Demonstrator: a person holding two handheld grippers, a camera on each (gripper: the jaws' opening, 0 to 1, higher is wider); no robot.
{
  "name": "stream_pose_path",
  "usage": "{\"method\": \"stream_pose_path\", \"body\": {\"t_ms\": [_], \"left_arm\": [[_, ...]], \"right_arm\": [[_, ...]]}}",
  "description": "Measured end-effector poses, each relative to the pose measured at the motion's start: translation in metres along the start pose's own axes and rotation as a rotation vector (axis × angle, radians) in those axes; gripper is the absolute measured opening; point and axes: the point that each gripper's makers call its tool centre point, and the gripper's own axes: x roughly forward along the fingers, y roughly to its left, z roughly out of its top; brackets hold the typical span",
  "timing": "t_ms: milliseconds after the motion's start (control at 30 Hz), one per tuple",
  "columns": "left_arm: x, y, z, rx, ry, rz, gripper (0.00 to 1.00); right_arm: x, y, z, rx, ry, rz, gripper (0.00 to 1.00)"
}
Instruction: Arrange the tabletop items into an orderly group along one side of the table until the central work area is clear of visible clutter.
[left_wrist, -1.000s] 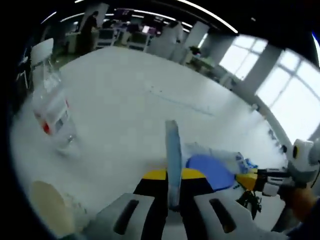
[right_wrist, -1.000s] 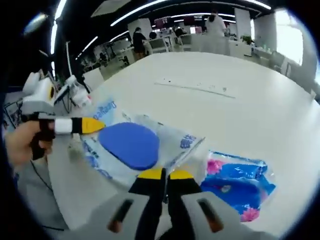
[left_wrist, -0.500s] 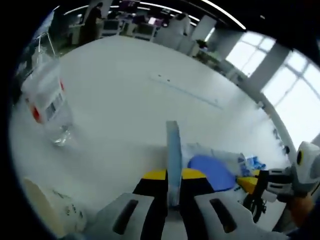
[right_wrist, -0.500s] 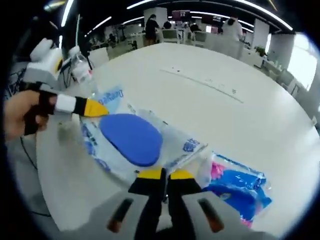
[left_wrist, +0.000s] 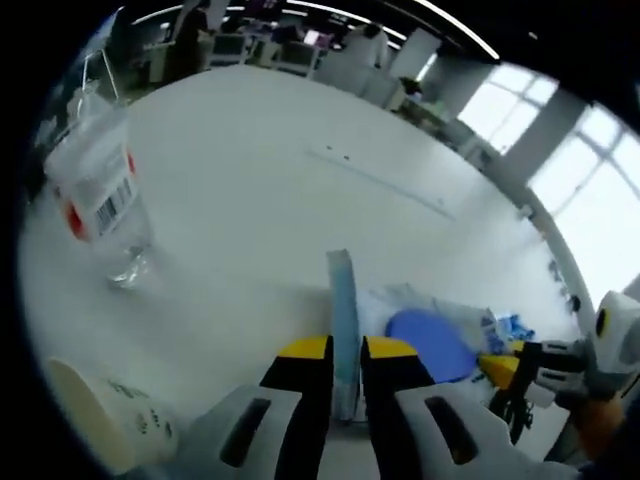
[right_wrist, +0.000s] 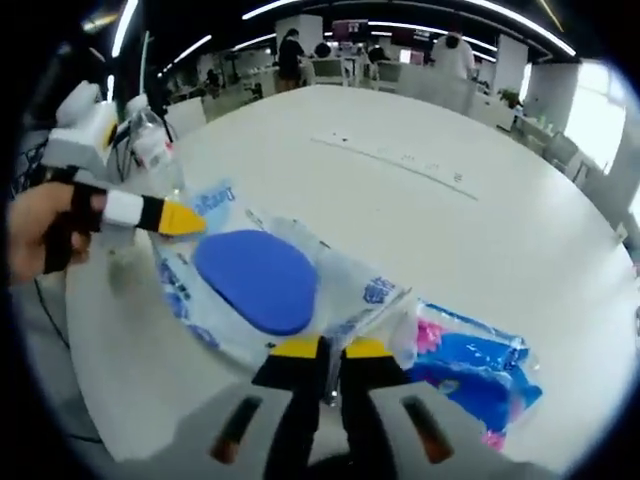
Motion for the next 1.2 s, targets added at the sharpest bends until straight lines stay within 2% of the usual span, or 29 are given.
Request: {"method": "stream_pose_path", "body": {"t_ms": [133, 200, 300, 567, 700, 800, 1067, 1200], "left_arm": [[-0.004, -0.001, 0.004, -0.015, -0.012, -0.006, 0.13], [-0.005, -0.003, 0.007, -0.028, -0.02, -0.014, 0.18], [-0.003, -0.008, 0.004, -0.033, -0.001, -0.037, 0.3], [-0.009, -0.014, 0.011, -0.047, -0.033, -0.053, 0.42], [-0.014, -0.019, 0.016, -0.016, -0.043, -0.053, 0.45], [-0.018, -0.024, 0.023, 0.013, -0.057, -0.065, 0.46], [-0.034, -0.03, 0.036, 0.015, -0.107, -0.087, 0.57], [-0.047, -0.037, 0.038, 0.042, -0.124, -0.117, 0.64]], "right_arm": [[-0.001, -0.001, 0.0, -0.023, 0.012, -0.023, 0.17], [-0.003, 0.001, -0.001, -0.012, 0.007, -0.028, 0.19], [-0.006, 0.006, -0.001, 0.001, 0.002, -0.025, 0.24], [-0.016, 0.012, 0.005, -0.019, -0.01, -0.044, 0.34], [-0.022, 0.013, 0.008, -0.015, -0.033, -0.053, 0.37], [-0.03, 0.015, 0.009, 0.025, -0.052, -0.064, 0.39], [-0.049, 0.035, 0.01, 0.037, -0.09, -0.045, 0.44], [-0.063, 0.04, 0.011, 0.06, -0.129, -0.035, 0.5]]}}
